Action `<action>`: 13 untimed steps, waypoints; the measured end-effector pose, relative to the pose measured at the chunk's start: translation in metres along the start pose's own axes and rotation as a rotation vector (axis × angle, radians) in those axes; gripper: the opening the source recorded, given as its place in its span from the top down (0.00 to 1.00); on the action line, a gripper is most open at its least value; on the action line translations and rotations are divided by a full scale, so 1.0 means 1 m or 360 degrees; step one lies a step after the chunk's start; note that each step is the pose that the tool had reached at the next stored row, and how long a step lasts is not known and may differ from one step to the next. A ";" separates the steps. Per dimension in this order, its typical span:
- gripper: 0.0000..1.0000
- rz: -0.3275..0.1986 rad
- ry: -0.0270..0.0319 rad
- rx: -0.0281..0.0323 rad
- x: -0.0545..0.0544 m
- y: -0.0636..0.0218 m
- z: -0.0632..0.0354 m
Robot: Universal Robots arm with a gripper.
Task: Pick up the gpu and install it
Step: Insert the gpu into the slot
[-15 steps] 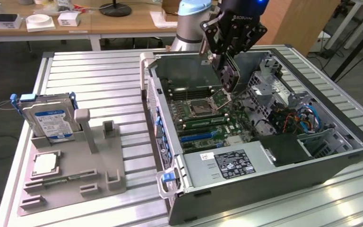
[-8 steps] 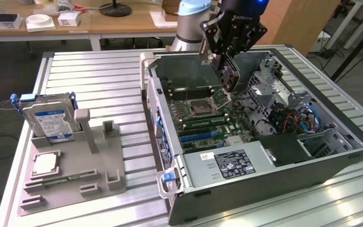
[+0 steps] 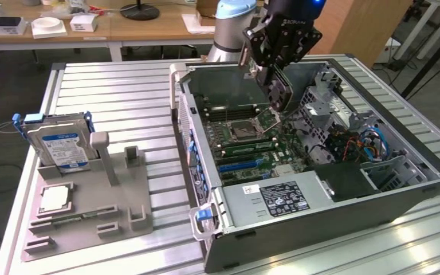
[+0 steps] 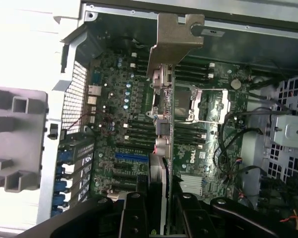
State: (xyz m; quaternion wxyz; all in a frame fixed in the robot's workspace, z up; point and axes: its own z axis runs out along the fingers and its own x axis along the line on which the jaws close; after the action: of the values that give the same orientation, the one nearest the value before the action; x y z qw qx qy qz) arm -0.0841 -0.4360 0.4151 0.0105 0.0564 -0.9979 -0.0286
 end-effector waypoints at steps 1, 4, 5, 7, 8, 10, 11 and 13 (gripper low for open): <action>0.72 -0.0029 0.00017 0.00005 0.000 0.0000 0.0001; 0.72 -0.0115 0.00067 0.00021 0.000 0.0000 0.0005; 0.72 -0.0143 0.00084 0.00025 0.000 0.0000 0.0006; 0.72 -0.0197 0.00116 0.00037 0.000 0.0000 0.0007; 0.72 -0.0214 0.00125 0.00039 0.000 -0.0001 0.0007; 0.72 -0.0233 0.00137 0.00043 -0.003 -0.0003 0.0007; 0.72 -0.0239 0.00141 0.00041 -0.004 -0.0005 0.0006; 0.72 -0.0250 0.00140 0.00037 -0.007 -0.0009 0.0006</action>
State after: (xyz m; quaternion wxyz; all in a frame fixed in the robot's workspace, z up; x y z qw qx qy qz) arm -0.0769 -0.4360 0.4143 0.0125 0.1345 -0.9904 -0.0280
